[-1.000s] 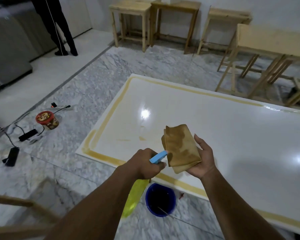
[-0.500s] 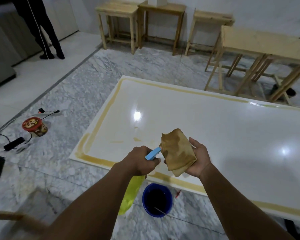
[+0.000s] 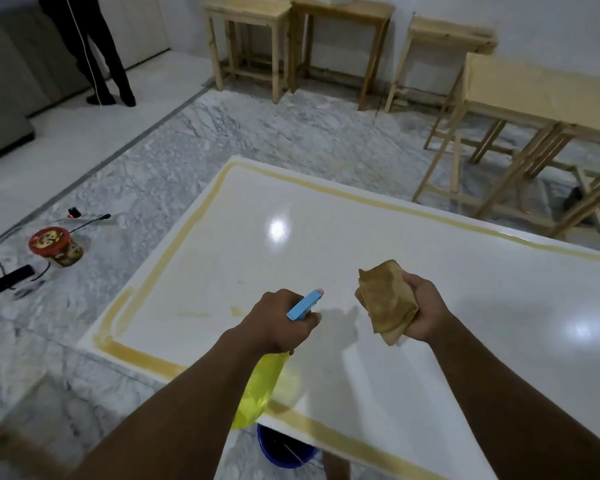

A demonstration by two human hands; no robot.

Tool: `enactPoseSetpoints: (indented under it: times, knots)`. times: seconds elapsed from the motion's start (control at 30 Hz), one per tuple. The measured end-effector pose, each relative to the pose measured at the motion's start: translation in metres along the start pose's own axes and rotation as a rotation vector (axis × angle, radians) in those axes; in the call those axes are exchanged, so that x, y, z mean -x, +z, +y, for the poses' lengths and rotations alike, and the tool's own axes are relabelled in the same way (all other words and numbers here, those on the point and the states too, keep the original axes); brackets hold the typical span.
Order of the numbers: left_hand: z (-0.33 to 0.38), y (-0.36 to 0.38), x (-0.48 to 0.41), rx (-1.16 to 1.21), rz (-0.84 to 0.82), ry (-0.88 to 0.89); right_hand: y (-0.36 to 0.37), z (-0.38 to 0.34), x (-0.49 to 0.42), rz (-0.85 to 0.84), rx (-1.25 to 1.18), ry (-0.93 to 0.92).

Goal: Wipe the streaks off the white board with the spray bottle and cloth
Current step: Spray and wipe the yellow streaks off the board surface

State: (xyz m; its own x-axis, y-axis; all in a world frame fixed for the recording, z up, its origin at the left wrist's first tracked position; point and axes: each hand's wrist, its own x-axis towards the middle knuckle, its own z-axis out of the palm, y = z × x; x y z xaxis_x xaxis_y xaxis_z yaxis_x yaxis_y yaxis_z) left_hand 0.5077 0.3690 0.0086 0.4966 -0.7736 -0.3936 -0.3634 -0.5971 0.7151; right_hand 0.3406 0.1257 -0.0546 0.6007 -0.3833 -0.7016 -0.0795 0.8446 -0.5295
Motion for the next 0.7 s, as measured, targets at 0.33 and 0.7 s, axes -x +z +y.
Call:
enactPoseSetpoints:
  times: [0.33,0.7]
  knots:
    - [0.052,0.033,-0.123,-0.042,0.11,-0.04,-0.013,-0.137,-0.148,0.29,1.185,-0.437]
    - [0.023,0.022,-0.15,-0.058,0.186,-0.121,-0.067,-0.111,-0.252,0.237,2.147,-0.828]
